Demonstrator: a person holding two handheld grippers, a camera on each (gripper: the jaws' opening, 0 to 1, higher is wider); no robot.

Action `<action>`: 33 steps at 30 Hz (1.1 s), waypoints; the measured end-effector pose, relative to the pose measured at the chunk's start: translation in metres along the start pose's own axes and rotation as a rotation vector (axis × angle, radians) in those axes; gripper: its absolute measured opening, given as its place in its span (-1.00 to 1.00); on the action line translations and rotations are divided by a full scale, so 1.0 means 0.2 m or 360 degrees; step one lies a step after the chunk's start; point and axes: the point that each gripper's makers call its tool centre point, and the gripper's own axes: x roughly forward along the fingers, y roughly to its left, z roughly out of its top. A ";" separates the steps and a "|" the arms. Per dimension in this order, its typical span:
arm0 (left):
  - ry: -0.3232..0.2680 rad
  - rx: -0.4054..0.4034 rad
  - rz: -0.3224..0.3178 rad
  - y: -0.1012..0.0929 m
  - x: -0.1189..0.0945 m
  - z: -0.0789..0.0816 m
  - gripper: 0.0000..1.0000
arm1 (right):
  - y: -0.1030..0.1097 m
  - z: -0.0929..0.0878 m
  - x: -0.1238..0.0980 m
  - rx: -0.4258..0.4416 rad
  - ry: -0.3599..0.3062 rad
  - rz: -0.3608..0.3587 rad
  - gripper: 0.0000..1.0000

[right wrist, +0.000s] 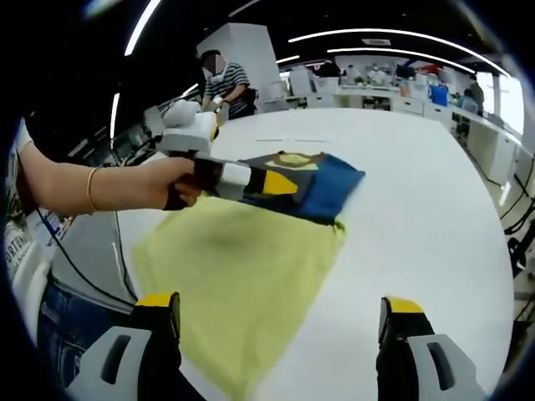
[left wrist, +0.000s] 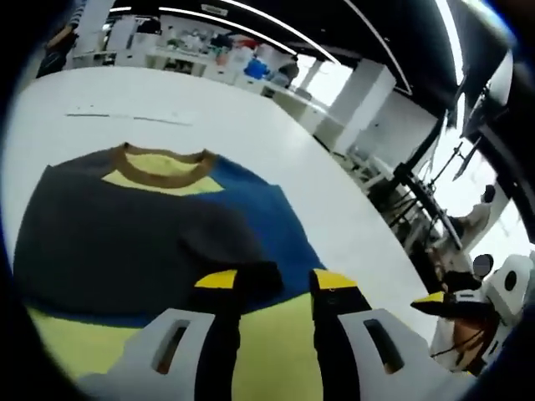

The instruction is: Fold the garment on the visible template until the final outline fits inside the template.

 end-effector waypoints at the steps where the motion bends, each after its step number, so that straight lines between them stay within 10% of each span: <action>1: 0.0006 -0.0015 0.0013 0.01 0.00 0.00 -0.46 | 0.00 0.00 0.00 -0.0002 0.0001 -0.0001 0.96; 10: 0.0024 -0.0051 0.0045 0.03 0.00 -0.03 -0.97 | -0.01 -0.02 0.00 -0.0002 0.0016 -0.0010 0.95; 23: -0.0044 0.0157 -0.0102 -0.13 0.05 0.06 -0.99 | -0.01 -0.02 0.00 -0.0007 0.0018 -0.0003 0.95; 33: 0.0036 0.0255 -0.0184 -0.20 0.11 -0.02 -0.98 | -0.03 -0.03 -0.01 0.0003 0.0009 -0.0019 0.95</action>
